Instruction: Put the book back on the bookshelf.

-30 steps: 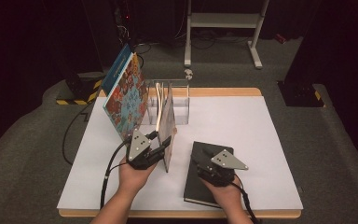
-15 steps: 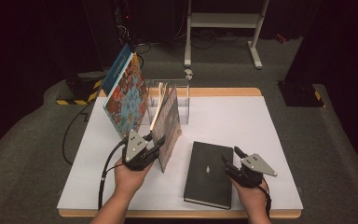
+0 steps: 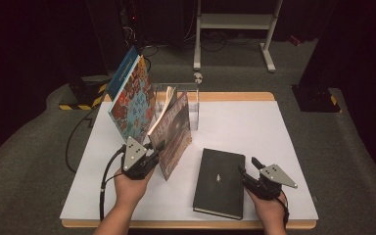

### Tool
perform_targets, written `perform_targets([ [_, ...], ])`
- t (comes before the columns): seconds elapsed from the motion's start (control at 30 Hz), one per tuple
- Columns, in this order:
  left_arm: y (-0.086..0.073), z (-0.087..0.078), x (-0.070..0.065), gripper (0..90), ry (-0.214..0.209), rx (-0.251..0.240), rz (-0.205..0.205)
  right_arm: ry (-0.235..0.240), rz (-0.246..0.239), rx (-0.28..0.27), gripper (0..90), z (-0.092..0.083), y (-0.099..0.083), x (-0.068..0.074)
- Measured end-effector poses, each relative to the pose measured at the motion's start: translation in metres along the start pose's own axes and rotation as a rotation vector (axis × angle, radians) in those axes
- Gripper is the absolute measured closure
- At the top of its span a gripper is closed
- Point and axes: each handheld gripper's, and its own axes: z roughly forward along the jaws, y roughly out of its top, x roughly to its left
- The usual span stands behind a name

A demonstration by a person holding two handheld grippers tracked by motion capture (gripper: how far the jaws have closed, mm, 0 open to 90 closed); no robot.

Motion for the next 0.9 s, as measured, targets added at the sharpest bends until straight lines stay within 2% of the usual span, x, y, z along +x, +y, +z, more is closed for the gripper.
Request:
perform_targets([
  [0.27,0.003,-0.001,0.008,80.4,-0.015,0.004,-0.026,0.012,0.032,0.021,44.6,0.004,-0.005,-0.003],
  [0.33,0.005,0.0,0.009,82.1,-0.021,0.013,-0.02,0.012,0.035,0.026,45.0,0.004,-0.005,-0.004],
  [0.4,0.005,0.0,0.008,83.2,-0.017,0.011,0.003,0.012,0.04,0.026,45.2,0.004,-0.006,-0.004],
  [0.43,0.005,-0.001,0.01,83.2,-0.024,0.014,-0.004,0.012,0.04,0.024,45.4,0.004,-0.006,-0.004],
  [0.47,0.006,-0.001,0.011,83.3,-0.03,0.015,-0.03,0.014,0.04,0.023,45.6,0.004,-0.006,-0.004],
  [0.8,0.005,-0.002,0.013,83.0,-0.041,0.017,-0.022,0.017,0.049,0.022,45.7,0.003,-0.007,-0.008],
  [0.9,0.006,-0.002,0.013,82.9,-0.069,0.029,-0.02,0.02,0.051,0.027,45.7,0.004,-0.007,-0.008],
])
